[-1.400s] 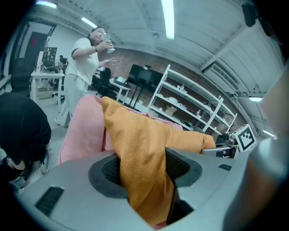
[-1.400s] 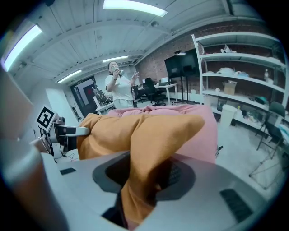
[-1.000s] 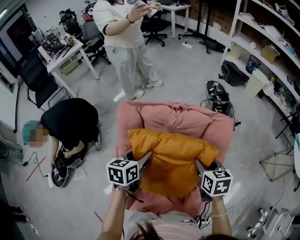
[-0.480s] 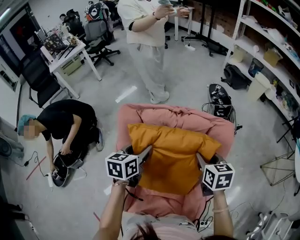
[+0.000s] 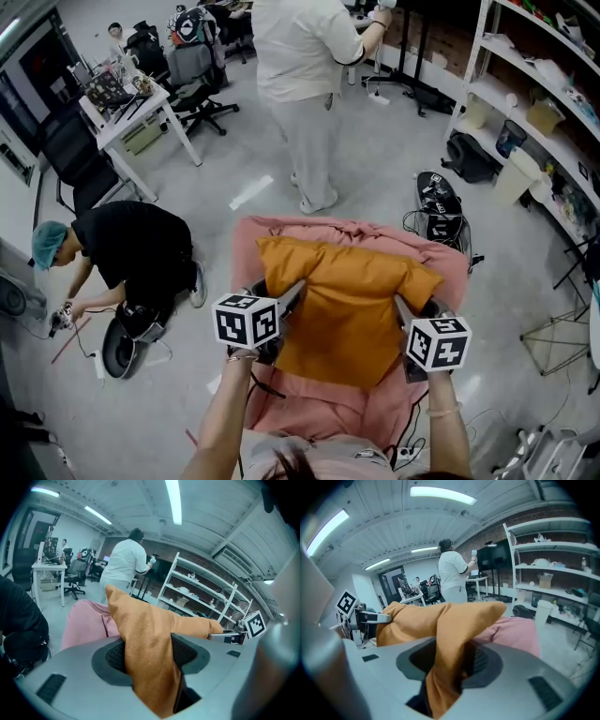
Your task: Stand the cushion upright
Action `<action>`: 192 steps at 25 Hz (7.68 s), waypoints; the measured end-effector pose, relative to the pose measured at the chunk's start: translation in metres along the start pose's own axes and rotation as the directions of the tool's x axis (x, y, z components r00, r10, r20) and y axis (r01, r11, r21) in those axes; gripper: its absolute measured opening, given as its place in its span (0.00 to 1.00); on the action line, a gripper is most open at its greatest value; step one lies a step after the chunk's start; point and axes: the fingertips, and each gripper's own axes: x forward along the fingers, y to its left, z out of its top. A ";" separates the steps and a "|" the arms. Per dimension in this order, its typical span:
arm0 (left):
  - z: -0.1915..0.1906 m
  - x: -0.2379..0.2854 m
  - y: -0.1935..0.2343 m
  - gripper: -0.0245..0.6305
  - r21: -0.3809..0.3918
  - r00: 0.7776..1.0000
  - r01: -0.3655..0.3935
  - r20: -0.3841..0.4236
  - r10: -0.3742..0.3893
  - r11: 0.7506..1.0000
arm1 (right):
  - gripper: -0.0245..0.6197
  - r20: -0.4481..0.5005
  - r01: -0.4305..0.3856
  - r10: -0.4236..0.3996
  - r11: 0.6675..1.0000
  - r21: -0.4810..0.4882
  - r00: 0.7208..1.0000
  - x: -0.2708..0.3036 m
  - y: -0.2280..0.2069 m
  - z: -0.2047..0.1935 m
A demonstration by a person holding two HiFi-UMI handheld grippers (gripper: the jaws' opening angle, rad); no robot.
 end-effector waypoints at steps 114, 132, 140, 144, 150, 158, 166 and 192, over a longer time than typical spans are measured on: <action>-0.246 -0.336 -0.070 0.41 -0.046 0.978 -0.043 0.201 0.051 0.998 | 0.54 0.136 -0.050 0.025 0.982 0.182 0.990 -0.240 0.171 -0.223; -0.276 -0.423 -0.111 0.31 -0.038 0.954 -0.043 0.296 0.053 0.998 | 0.40 0.205 0.009 -0.029 0.995 0.095 0.978 -0.331 0.214 -0.253; -0.283 -0.436 -0.127 0.26 -0.038 0.946 -0.048 0.318 0.058 0.998 | 0.31 0.209 0.024 -0.023 1.000 -0.003 0.978 -0.353 0.228 -0.262; -0.291 -0.443 -0.147 0.25 -0.026 0.947 -0.049 0.317 0.055 0.998 | 0.25 0.225 0.035 -0.029 0.999 -0.024 0.974 -0.374 0.229 -0.271; -0.305 -0.453 -0.176 0.23 -0.041 0.951 -0.041 0.305 0.052 0.998 | 0.16 0.220 0.046 -0.030 0.997 -0.070 0.975 -0.406 0.229 -0.282; -0.327 -0.461 -0.203 0.22 -0.052 0.956 -0.044 0.288 0.058 0.998 | 0.11 0.179 0.063 -0.047 0.995 -0.080 0.983 -0.428 0.224 -0.304; -0.336 -0.472 -0.226 0.20 -0.043 0.960 -0.047 0.276 0.057 0.998 | 0.07 0.172 0.068 -0.055 0.995 -0.073 0.984 -0.448 0.221 -0.317; -0.390 -0.522 -0.288 0.08 -0.026 0.962 -0.051 0.268 0.056 0.998 | 0.07 0.183 0.029 -0.011 0.995 -0.096 0.983 -0.531 0.243 -0.371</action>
